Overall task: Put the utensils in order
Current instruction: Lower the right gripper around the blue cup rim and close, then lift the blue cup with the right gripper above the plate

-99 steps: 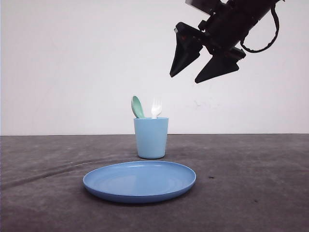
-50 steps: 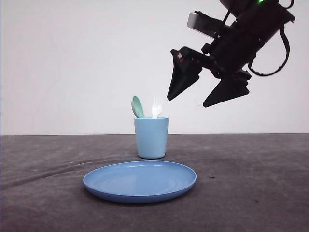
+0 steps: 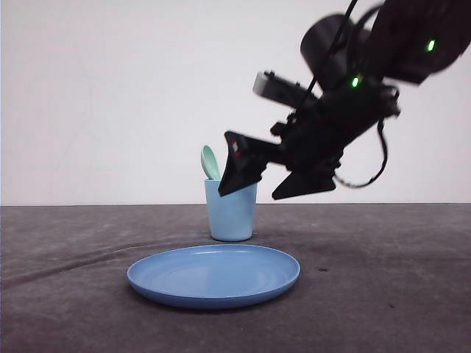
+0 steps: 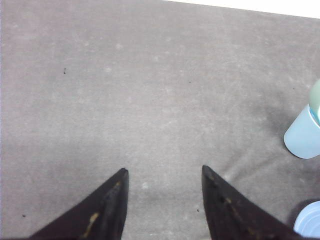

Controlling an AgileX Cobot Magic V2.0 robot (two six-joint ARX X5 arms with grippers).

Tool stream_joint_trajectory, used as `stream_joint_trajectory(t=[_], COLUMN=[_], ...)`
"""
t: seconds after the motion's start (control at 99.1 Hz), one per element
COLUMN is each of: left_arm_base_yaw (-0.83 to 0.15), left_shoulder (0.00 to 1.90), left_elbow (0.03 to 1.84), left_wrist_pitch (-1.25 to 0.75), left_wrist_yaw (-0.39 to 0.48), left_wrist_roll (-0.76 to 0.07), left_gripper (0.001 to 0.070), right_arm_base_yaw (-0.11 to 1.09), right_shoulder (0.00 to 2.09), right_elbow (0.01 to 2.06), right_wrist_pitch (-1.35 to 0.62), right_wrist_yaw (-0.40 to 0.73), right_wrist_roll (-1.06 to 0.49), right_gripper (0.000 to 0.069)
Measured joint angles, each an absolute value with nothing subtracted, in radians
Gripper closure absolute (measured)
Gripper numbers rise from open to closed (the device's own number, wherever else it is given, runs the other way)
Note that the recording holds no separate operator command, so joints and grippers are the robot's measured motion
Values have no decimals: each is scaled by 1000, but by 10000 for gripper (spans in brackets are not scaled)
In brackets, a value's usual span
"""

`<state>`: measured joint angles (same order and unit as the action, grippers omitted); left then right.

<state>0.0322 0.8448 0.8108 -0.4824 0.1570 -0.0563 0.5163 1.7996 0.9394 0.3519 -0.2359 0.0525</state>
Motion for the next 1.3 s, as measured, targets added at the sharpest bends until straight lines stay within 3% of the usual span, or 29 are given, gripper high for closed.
stream_joint_trajectory(t=[0.686, 0.918, 1.302], left_arm_base_yaw=[32, 32, 32], left_shoulder=[845, 845, 845], left_elbow=[811, 811, 811], left_wrist_pitch=[-482, -482, -482], left_wrist_yaw=[157, 157, 157], left_wrist_roll=[-56, -56, -56], left_gripper=[436, 436, 436], right_arm_base_yaw=[524, 525, 538], right_shoulder=[2002, 2002, 1913], right_elbow=[1174, 1174, 1174], right_wrist_pitch=[353, 340, 241], right_wrist_yaw=[-259, -258, -258], right_wrist_roll=[68, 66, 64], right_gripper=[13, 190, 202])
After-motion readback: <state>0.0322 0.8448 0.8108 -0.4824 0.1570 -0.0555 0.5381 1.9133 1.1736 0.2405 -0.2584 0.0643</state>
